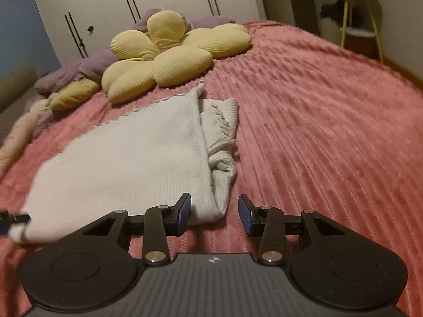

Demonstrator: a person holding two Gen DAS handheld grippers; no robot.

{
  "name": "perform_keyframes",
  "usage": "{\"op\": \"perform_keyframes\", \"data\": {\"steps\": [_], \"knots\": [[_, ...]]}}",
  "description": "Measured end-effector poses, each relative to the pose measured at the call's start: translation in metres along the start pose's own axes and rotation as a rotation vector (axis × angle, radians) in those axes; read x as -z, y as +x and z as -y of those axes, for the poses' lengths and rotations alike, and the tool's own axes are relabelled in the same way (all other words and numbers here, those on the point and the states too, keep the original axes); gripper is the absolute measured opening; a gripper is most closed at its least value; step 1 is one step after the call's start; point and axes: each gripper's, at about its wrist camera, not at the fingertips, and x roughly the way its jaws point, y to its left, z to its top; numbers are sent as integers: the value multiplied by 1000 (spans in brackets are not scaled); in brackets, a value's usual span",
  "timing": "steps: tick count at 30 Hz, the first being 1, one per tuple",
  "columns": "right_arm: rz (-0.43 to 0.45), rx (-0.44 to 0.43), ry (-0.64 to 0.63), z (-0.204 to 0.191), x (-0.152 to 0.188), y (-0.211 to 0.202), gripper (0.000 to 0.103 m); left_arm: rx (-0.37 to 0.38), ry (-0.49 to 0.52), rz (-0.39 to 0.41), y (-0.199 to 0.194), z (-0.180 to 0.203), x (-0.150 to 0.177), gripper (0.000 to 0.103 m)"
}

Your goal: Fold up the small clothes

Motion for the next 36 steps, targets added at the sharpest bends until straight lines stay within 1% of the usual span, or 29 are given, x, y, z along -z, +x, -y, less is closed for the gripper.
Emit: {"op": "perform_keyframes", "data": {"steps": [3,4,6,8,11,13,14,15,16,17,19,21,22,24,26,28,29,30,31,32,33,34,35,36], "knots": [[-34,-41,29,3,-4,2,38,70,-38,-22,-2,-4,2,72],[-50,-59,43,4,-5,5,35,92,-49,-20,-2,-5,2,66],[-63,-65,60,4,-4,9,31,130,-66,-29,1,-5,0,63],[-66,-63,47,1,-4,11,28,132,-73,-49,8,-6,0,60],[-90,-61,34,0,-3,15,29,140,-84,-56,12,-9,0,56],[-110,-79,62,4,-5,19,32,133,-74,-52,11,-10,-1,42],[-117,-87,75,6,-7,21,31,132,-69,-47,10,-10,-2,39],[-121,-93,75,7,-9,22,30,134,-62,-42,8,-11,-4,30],[-121,-91,63,5,-10,22,22,136,-51,-35,6,-10,-5,22],[-119,-92,45,3,-11,21,18,140,-37,-26,3,-9,-8,22],[-98,-89,-1,-3,-13,18,16,119,0,13,-6,-6,-13,19],[-43,-56,-71,-12,-15,9,14,111,12,55,-16,-6,-16,19],[-2,-27,-93,-15,-16,3,14,113,7,65,-19,-8,-17,18],[43,10,-98,-14,-19,-4,13,107,13,58,-17,-10,-15,19],[34,40,-97,-10,-17,0,12,75,41,27,-6,-11,-9,19],[-15,80,-94,-4,-10,12,12,72,50,10,4,-14,-1,21],[-32,83,-98,-1,-6,18,12,74,40,15,5,-17,1,24],[-24,83,-111,2,-2,20,12,74,14,20,4,-20,0,33],[-19,83,-127,1,-1,19,12,99,-19,22,2,-25,-1,44],[-26,85,-137,0,-2,18,15,129,-52,25,1,-31,-2,49],[-28,85,-141,-1,-5,15,19,155,-92,28,0,-38,-4,57],[-14,83,-135,-1,-8,10,27,167,-130,33,0,-44,-6,60],[7,82,-130,-1,-11,5,29,173,-161,39,0,-49,-8,61],[28,91,-128,0,-13,0,29,177,-197,39,2,-53,-10,62]]}}
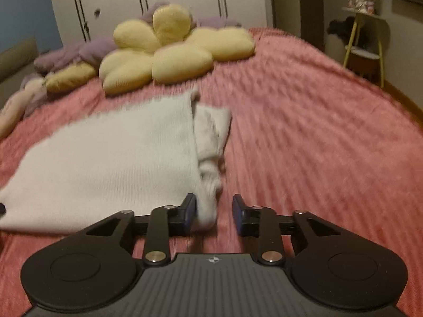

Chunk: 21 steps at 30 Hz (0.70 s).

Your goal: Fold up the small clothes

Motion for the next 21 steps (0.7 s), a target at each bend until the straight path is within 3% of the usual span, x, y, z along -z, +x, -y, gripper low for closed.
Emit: {"op": "perform_keyframes", "data": {"steps": [3,11,13,17,19,21], "knots": [[47,49,-37,-9,-6,-5,29,44,-63,-21,9,-4,-7,62],[54,-90,-220,-78,-2,4,25,96,-47,-95,47,11,-20,64],[45,-126,-252,-94,1,7,23,122,-38,-100,51,11,-23,55],[32,-165,-298,-118,10,11,17,139,-20,-109,56,12,-30,48],[25,-176,-312,-127,12,15,15,154,-35,-110,57,9,-31,48],[28,-182,-320,-133,14,17,15,155,-50,-111,61,6,-31,59]]}}
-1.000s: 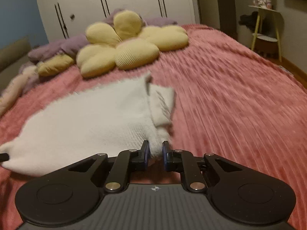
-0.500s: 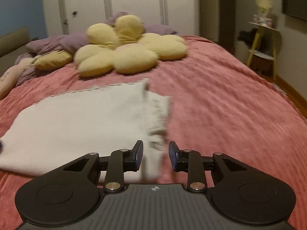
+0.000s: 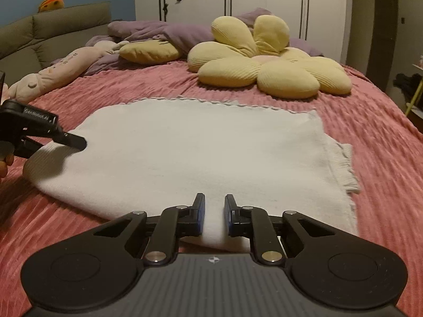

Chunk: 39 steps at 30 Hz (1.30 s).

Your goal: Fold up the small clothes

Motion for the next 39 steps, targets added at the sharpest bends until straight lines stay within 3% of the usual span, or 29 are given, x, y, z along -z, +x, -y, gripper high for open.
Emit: {"op": "perform_keyframes", "data": {"steps": [2,4,5,7,9,16,23,26,30,34,37,39], "knots": [[-18,-2,-12,-4,2,6,15,29,-29,-3,4,-3,-1,65],[-76,-3,-68,-9,6,16,16,42,-63,-1,6,-7,-3,60],[-72,0,-98,-11,6,15,16,42,-85,1,7,-9,-5,56],[-75,-1,-118,-11,2,12,15,43,-122,-7,8,-14,-10,34],[-53,10,-106,-8,0,4,15,59,-139,-3,4,-14,-13,26],[-26,176,-64,22,16,-16,15,14,14,38,-18,28,-24,21],[4,252,82,66,24,-36,16,23,97,38,-26,116,-26,21],[16,271,113,77,24,-39,16,33,150,25,-6,157,-12,21],[18,270,144,86,28,-41,16,-21,183,-35,37,189,16,22],[21,269,140,89,31,-42,16,-96,306,-59,71,209,48,33],[7,277,146,90,33,-38,16,-102,419,-52,76,219,61,52],[-1,274,157,92,35,-35,16,-95,476,-42,67,224,65,54]]}}
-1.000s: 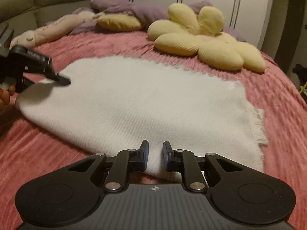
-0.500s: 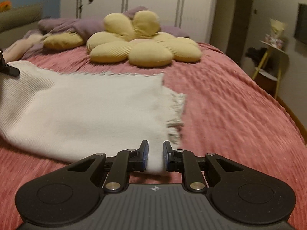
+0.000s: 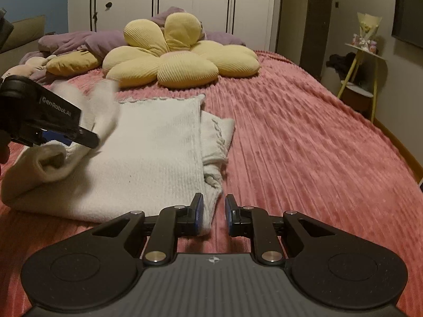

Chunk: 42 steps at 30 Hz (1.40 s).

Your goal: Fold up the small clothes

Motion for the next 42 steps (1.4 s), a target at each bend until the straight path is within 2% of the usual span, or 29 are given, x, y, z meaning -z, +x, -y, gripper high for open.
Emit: {"op": "perform_keyframes", "data": {"steps": [2,5,6,9,11,12,14,15,17,19,21,24,26,27,29,31,33,37,39,42], "knots": [[-1,0,-1,0,2,1,16,33,-15,11,-14,-3,0,53],[0,-3,-6,-2,2,1,16,96,-110,47,-41,-16,2,54],[0,-2,-7,-2,2,1,16,96,-137,69,-52,-22,4,54],[0,0,-6,-2,2,1,17,57,-183,146,-78,-37,13,57],[1,2,-6,-2,1,0,17,-38,-187,163,-82,-46,20,57],[2,3,-7,-2,2,0,17,-79,-179,162,-79,-50,24,57],[0,8,-14,-4,1,-1,17,-136,-175,102,-70,-57,32,56],[0,9,-14,-5,1,-2,17,-133,-174,74,-64,-57,35,56],[-1,8,-17,-7,0,-3,17,-79,-148,2,-48,-51,43,57],[-4,13,-20,-10,-1,-5,17,-88,-97,-50,-32,-42,50,65],[-7,6,-22,-12,-3,-7,17,-115,-56,-24,-31,-36,55,67],[19,-20,-47,-18,-12,-15,20,-78,-131,-14,-42,-48,56,68],[21,-74,-38,-21,-21,-18,32,-68,-173,18,-57,-58,59,71],[6,-127,-9,-22,-27,-15,36,-82,-175,31,-59,-60,63,74],[-60,-261,63,-26,-38,-4,51,-122,-162,52,-69,-65,70,76],[-117,-383,147,-31,-46,12,52,-152,-144,61,-74,-68,76,77],[-166,-469,199,-42,-52,29,52,-156,-139,59,-77,-72,79,78],[-226,-523,214,-65,-59,57,51,-138,-155,53,-77,-77,83,78],[-249,-535,209,-71,-59,64,40,-129,-163,49,-75,-79,83,78],[-251,-544,192,-72,-62,67,38,-121,-171,44,-74,-80,86,78]]}}
